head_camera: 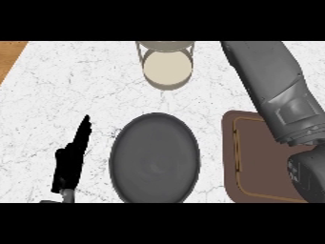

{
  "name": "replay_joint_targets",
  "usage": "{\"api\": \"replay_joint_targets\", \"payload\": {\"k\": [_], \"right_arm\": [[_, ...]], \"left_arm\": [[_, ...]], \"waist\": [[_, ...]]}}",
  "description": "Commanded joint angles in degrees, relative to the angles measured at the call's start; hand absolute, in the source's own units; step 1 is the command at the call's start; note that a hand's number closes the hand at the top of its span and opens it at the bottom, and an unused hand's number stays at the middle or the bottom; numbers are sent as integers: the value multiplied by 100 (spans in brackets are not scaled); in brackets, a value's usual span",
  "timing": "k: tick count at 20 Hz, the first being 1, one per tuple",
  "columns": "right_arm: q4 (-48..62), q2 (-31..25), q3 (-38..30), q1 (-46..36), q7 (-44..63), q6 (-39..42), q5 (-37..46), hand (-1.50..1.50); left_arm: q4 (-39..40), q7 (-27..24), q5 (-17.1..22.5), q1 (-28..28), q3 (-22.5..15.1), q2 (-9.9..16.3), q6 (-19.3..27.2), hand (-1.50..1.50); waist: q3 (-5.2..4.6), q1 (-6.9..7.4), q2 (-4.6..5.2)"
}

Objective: Pick the bell pepper from the tray and place it in the tiered basket

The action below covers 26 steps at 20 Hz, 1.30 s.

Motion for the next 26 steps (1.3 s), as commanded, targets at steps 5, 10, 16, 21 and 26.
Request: {"api": "replay_joint_targets", "payload": {"k": [5, 10, 16, 21, 26], "right_arm": [[-148, -614, -637, 69, -123, -1122, -420, -150], [-91, -1453, -839, 218, 131, -1197, -508, -150], [28, -2770, -1195, 799, -137, 82, -863, -150], [169, -3827, -1264, 1393, -438, 1406, -940, -150], [309, -4321, -1347, 1595, -588, 2082, -1019, -150]], "left_arm": [[67, 30, -19, 132, 24, 60, -53, 0], [33, 80, 196, 108, 252, 177, -198, 0], [-113, 99, -83, 298, -3, -26, 61, 0], [-8, -37, 38, 317, 182, 126, -96, 0], [-186, -39, 90, 399, 55, 19, -186, 0]], "waist": [[-16, -53, 1], [-13, -140, -32], [-1, -148, -25], [6, -161, -1], [13, -29, 18]]}}
